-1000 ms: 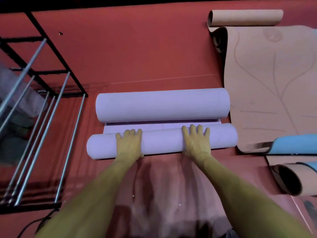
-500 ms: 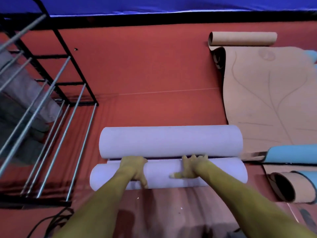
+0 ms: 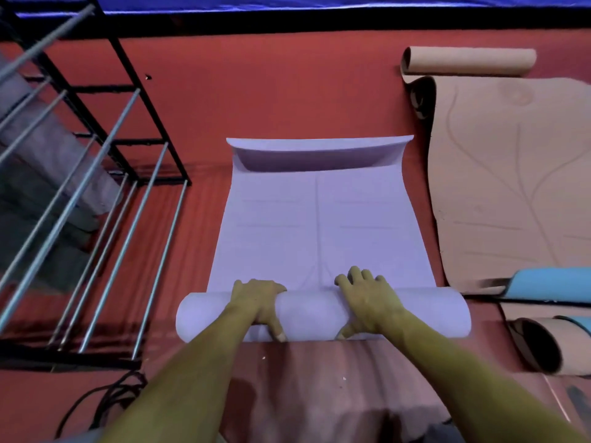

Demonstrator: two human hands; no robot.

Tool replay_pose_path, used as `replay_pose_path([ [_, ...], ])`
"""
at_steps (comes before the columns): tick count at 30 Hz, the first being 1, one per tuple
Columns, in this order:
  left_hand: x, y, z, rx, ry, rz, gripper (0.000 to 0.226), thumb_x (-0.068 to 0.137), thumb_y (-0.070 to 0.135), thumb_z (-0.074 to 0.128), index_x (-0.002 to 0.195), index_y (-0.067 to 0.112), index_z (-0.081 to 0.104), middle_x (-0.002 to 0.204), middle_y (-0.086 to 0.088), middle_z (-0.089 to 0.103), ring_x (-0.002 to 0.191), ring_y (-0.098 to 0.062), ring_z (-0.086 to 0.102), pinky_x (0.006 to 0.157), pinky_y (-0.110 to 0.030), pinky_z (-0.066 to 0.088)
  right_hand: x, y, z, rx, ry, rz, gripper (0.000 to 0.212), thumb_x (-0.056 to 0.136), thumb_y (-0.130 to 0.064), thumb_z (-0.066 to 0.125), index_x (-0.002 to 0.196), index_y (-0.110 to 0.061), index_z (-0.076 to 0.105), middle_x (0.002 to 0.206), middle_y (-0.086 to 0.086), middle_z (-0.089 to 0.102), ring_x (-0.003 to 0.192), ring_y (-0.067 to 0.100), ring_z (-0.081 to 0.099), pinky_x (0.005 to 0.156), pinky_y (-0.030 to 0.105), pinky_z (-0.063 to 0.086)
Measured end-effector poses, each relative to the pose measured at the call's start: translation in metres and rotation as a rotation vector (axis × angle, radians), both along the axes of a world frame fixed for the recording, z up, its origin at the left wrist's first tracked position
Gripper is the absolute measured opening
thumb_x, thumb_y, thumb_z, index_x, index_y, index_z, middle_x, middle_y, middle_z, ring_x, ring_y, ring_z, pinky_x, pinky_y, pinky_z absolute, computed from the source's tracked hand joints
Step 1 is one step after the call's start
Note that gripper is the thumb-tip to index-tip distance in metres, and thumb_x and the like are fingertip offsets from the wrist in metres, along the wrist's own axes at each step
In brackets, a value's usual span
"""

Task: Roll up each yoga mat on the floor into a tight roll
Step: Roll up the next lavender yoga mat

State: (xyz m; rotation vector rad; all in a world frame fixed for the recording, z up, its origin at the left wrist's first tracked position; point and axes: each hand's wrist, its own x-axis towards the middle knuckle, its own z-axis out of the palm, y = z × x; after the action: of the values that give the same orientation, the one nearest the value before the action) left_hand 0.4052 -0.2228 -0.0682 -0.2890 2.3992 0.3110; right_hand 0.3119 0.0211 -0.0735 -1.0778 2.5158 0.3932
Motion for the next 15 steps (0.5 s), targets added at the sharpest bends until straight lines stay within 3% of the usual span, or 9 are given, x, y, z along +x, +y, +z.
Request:
replay_pose_path([
  [3, 0.003, 0.002, 0.002, 0.030, 0.048, 0.043, 0.113, 0.036, 0.061, 0.094, 0.135, 0.052, 0.041, 0.125, 0.011, 0.051, 0.112, -0.022, 0.061, 0.092, -0.044, 0.038, 0.009, 0.004, -0.007, -0.039, 0.029, 0.004, 0.113, 0.053, -0.082, 0.079, 0.138, -0.018, 0.042, 0.128, 0.005, 0.047, 0.111, 0.030, 0.050, 0.087, 0.044, 0.048],
  [5, 0.001, 0.000, 0.003, 0.073, 0.069, 0.096, 0.110, 0.037, 0.055, 0.098, 0.129, 0.046, 0.039, 0.124, 0.010, 0.048, 0.105, -0.022, 0.061, 0.086, -0.042, 0.037, 0.012, 0.004, -0.011, -0.051, 0.022, -0.006, 0.113, 0.052, -0.082, 0.081, 0.137, -0.018, 0.043, 0.129, 0.006, 0.046, 0.112, 0.030, 0.049, 0.087, 0.045, 0.046],
  [8, -0.002, -0.004, 0.003, 0.073, 0.095, 0.111, 0.097, 0.039, 0.054, 0.099, 0.120, 0.043, 0.047, 0.119, 0.009, 0.050, 0.107, -0.020, 0.054, 0.080, -0.040, 0.035, 0.013, 0.004, -0.013, -0.107, 0.006, -0.043, 0.107, 0.058, -0.076, 0.082, 0.141, -0.020, 0.043, 0.132, 0.005, 0.047, 0.116, 0.029, 0.048, 0.096, 0.044, 0.046],
  [12, -0.009, -0.006, 0.000, 0.047, 0.114, 0.092, 0.097, 0.042, 0.054, 0.100, 0.128, 0.040, 0.057, 0.122, 0.004, 0.049, 0.120, -0.022, 0.046, 0.083, -0.039, 0.035, 0.009, 0.008, -0.017, -0.170, -0.036, -0.075, 0.106, 0.064, -0.075, 0.078, 0.147, -0.022, 0.039, 0.135, 0.001, 0.047, 0.122, 0.027, 0.048, 0.111, 0.042, 0.038],
  [15, -0.016, -0.008, 0.001, 0.028, 0.126, 0.071, 0.105, 0.046, 0.057, 0.099, 0.139, 0.040, 0.054, 0.132, 0.006, 0.054, 0.128, -0.022, 0.050, 0.089, -0.039, 0.039, 0.005, 0.009, -0.018, -0.218, -0.073, -0.114, 0.103, 0.064, -0.074, 0.079, 0.144, -0.021, 0.040, 0.134, -0.001, 0.050, 0.124, 0.025, 0.049, 0.115, 0.041, 0.034],
])
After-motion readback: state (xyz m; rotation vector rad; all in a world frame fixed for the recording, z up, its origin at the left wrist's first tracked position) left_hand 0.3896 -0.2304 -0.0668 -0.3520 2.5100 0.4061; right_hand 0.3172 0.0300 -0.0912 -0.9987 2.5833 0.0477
